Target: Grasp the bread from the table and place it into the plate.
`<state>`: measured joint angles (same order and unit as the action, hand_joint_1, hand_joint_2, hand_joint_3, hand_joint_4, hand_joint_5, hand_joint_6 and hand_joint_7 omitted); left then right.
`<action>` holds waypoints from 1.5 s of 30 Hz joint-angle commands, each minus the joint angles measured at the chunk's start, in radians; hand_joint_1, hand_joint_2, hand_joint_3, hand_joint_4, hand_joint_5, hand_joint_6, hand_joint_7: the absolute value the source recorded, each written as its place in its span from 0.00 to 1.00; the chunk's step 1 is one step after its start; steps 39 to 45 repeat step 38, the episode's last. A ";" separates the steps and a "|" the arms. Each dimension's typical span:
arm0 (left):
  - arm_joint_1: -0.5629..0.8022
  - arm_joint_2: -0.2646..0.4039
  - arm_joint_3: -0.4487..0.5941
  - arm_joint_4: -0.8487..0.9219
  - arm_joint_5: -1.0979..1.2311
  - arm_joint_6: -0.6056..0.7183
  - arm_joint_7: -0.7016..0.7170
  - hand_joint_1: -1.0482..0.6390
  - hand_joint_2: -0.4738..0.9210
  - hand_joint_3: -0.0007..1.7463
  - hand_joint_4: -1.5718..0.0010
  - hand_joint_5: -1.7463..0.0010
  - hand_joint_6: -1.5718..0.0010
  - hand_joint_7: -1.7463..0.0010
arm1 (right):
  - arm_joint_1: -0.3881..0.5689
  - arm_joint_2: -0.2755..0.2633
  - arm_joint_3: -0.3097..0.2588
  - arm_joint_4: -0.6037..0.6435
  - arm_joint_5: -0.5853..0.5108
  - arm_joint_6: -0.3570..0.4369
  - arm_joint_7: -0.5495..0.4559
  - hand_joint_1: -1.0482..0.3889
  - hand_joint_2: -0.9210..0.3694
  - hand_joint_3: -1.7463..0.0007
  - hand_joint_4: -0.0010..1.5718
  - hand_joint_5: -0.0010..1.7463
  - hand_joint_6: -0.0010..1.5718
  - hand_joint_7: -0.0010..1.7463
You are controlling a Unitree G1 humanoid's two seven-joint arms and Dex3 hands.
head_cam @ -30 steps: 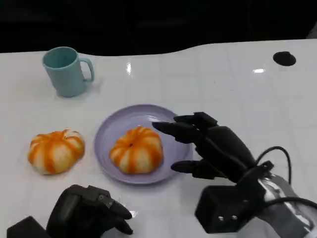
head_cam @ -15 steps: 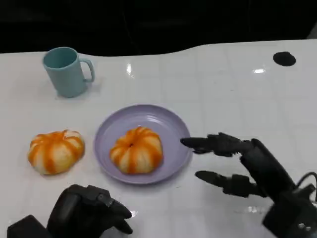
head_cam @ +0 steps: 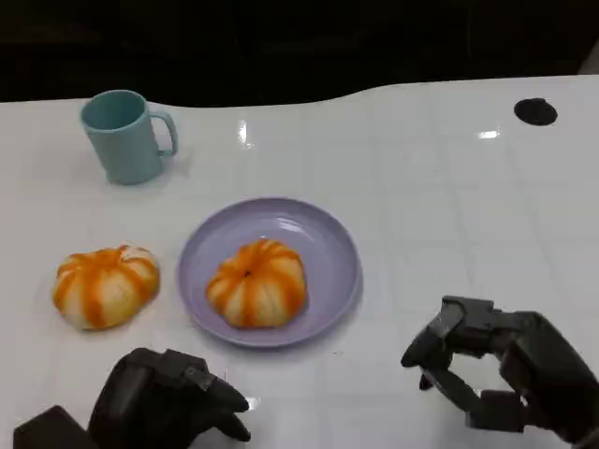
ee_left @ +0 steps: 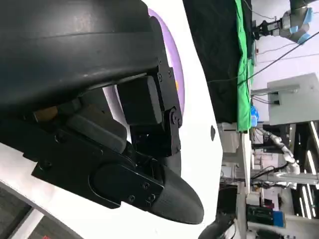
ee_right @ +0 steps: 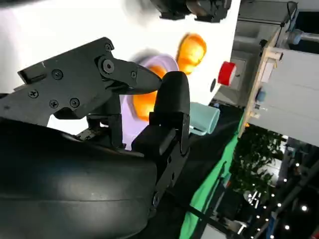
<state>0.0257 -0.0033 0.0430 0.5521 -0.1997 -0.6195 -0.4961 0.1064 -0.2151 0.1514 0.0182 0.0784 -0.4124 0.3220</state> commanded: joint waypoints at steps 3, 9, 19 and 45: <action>-0.002 0.021 0.010 0.007 -0.009 -0.010 -0.005 0.00 0.99 0.00 0.08 0.63 0.00 0.87 | 0.037 0.034 -0.038 -0.015 -0.023 -0.002 -0.051 0.65 0.26 0.40 0.49 0.94 0.49 0.76; 0.000 0.025 0.012 0.011 -0.002 -0.015 0.003 0.00 0.99 0.00 0.08 0.63 0.00 0.87 | 0.034 0.056 -0.042 0.042 -0.077 -0.051 -0.082 0.63 0.32 0.33 0.51 1.00 0.46 0.84; 0.000 0.026 0.011 0.018 -0.009 -0.032 -0.004 0.00 0.99 0.00 0.08 0.63 0.00 0.87 | 0.007 0.064 -0.045 0.125 -0.098 -0.117 -0.094 0.60 0.37 0.26 0.54 1.00 0.46 0.88; -0.001 0.022 0.008 0.015 -0.008 -0.022 0.001 0.00 0.99 0.00 0.08 0.62 0.00 0.87 | -0.012 0.060 -0.048 0.161 -0.097 -0.130 -0.091 0.60 0.38 0.26 0.53 1.00 0.46 0.87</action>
